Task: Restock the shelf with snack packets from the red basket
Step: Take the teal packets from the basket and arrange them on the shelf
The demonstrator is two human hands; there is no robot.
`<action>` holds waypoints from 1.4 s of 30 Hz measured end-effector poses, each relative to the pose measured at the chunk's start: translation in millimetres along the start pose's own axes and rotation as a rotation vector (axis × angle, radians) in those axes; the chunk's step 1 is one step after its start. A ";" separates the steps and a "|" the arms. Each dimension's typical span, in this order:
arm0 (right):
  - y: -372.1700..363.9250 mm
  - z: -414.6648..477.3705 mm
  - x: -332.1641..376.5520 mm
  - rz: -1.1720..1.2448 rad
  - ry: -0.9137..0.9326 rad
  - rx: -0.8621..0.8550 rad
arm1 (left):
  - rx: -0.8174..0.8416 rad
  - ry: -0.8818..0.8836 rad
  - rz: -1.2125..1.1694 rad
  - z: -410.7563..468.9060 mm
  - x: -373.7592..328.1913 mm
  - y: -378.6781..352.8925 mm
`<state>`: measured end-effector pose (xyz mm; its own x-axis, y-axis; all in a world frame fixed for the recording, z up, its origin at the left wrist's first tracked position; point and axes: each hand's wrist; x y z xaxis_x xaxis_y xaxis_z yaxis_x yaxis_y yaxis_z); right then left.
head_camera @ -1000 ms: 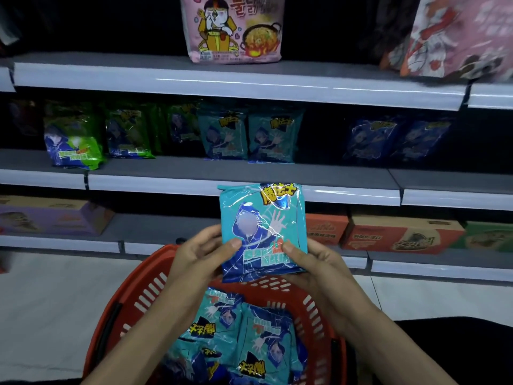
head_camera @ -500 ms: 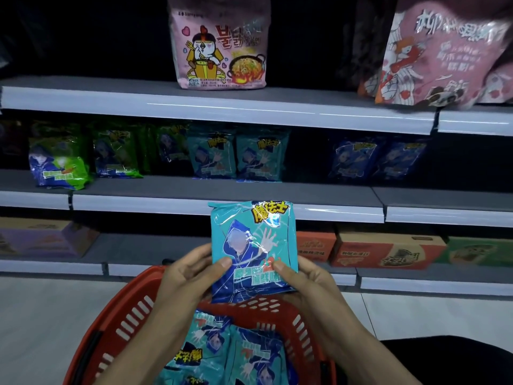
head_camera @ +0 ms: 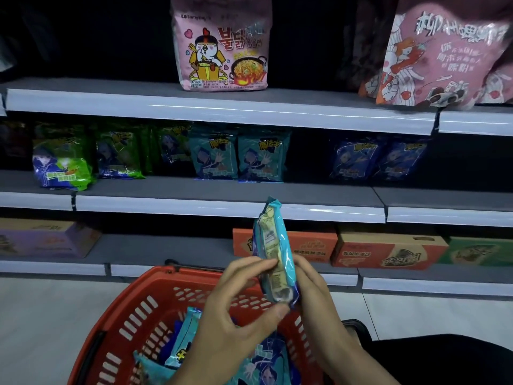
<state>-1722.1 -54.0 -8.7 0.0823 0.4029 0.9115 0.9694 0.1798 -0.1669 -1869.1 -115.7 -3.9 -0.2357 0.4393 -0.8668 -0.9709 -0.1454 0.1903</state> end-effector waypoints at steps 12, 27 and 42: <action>-3.1 2.2 -10.0 -0.178 0.328 -0.254 | -0.190 0.138 -0.068 10.5 10.1 10.3; -7.5 -1.3 -18.0 -0.290 0.413 -0.209 | -0.313 0.146 0.128 19.0 43.0 29.0; -19.5 11.9 -16.0 -0.482 0.456 -0.205 | -0.379 0.108 0.310 31.1 53.6 40.7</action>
<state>-1745.0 -53.3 -24.5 -0.3230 -0.1050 0.9406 0.9426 0.0532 0.3296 -1922.6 -70.5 -28.3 -0.4853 0.2333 -0.8426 -0.7676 -0.5752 0.2828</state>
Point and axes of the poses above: each hand's wrist, its own z-axis towards the middle knuckle, its own y-axis out of the back of the hand, x = y × z, and after that the axes turned 13 degrees about -y, right-handed
